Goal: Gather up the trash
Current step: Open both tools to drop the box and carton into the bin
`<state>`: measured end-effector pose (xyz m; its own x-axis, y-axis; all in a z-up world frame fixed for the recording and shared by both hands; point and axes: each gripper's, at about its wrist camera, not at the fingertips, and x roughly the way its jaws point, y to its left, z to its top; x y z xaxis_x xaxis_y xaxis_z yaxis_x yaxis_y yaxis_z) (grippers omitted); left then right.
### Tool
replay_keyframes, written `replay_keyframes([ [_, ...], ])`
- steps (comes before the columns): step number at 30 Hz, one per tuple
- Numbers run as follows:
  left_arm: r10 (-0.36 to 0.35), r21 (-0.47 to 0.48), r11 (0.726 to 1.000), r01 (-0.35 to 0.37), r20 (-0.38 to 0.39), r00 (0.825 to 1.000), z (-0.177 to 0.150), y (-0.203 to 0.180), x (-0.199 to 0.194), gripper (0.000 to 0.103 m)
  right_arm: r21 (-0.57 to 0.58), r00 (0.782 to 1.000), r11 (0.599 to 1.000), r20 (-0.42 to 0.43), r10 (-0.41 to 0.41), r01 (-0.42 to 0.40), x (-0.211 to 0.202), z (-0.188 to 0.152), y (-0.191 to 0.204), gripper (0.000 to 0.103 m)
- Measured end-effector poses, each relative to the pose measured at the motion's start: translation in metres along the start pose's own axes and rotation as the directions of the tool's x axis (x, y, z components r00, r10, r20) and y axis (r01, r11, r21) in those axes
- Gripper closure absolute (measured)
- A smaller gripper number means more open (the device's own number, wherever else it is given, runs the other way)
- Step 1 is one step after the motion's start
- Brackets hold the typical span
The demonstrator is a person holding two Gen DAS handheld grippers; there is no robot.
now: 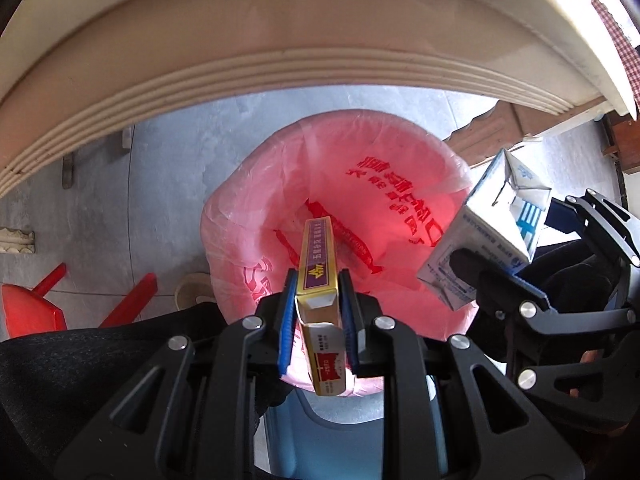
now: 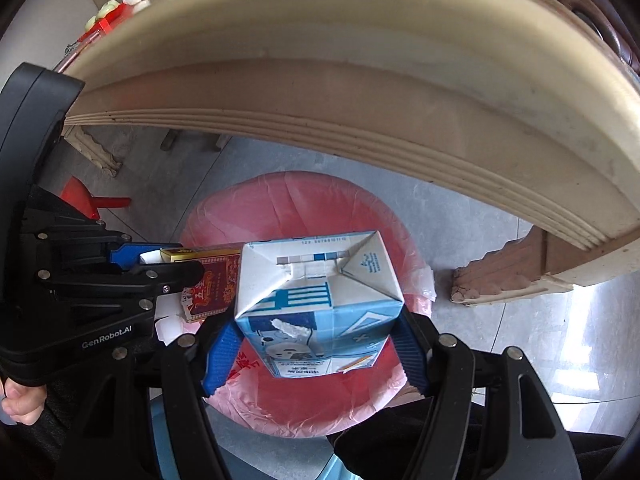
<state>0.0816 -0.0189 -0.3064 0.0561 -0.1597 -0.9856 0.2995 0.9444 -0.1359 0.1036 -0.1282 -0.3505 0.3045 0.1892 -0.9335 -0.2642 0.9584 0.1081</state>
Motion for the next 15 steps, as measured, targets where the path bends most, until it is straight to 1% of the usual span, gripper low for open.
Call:
replay_keyframes([
  [4, -0.003, 0.004, 1.0, 0.003, -0.024, 1.0, 0.001, 0.0, 0.009, 0.083, -0.008, 1.0, 1.0, -0.019, -0.001, 0.001, 0.011, 0.001, 0.003, 0.037],
  [7, 0.012, 0.013, 1.0, -0.012, -0.033, 0.999, 0.001, -0.001, 0.014, 0.082, -0.006, 1.0, 1.0, -0.03, 0.007, -0.008, 0.017, 0.003, 0.003, 0.036],
  [8, 0.031, 0.011, 0.999, -0.03, -0.038, 0.999, 0.002, -0.001, 0.016, 0.079, -0.006, 0.999, 1.0, -0.032, 0.008, -0.008, 0.018, 0.003, 0.003, 0.036],
  [9, 0.037, 0.005, 0.999, -0.037, -0.044, 0.998, 0.002, -0.001, 0.019, 0.073, -0.008, 0.999, 1.0, -0.036, 0.01, -0.01, 0.019, 0.003, 0.003, 0.035],
  [11, 0.037, -0.002, 0.999, -0.037, -0.058, 0.998, 0.003, 0.0, 0.022, 0.069, -0.009, 0.999, 1.0, -0.043, 0.008, -0.009, 0.021, 0.003, 0.001, 0.033],
  [13, 0.05, -0.012, 0.999, -0.051, -0.068, 0.996, 0.003, 0.002, 0.025, 0.061, -0.004, 0.999, 1.0, -0.048, -0.002, 0.002, 0.022, 0.003, 0.0, 0.029],
  [14, 0.045, -0.016, 0.999, -0.046, -0.069, 0.997, 0.004, 0.003, 0.026, 0.059, 0.005, 0.999, 1.0, -0.054, 0.001, 0.0, 0.024, 0.004, -0.002, 0.027],
  [15, 0.042, -0.022, 0.999, -0.044, -0.072, 0.996, 0.004, 0.005, 0.027, 0.056, 0.012, 0.998, 1.0, -0.056, 0.006, -0.005, 0.025, 0.002, -0.004, 0.026],
])
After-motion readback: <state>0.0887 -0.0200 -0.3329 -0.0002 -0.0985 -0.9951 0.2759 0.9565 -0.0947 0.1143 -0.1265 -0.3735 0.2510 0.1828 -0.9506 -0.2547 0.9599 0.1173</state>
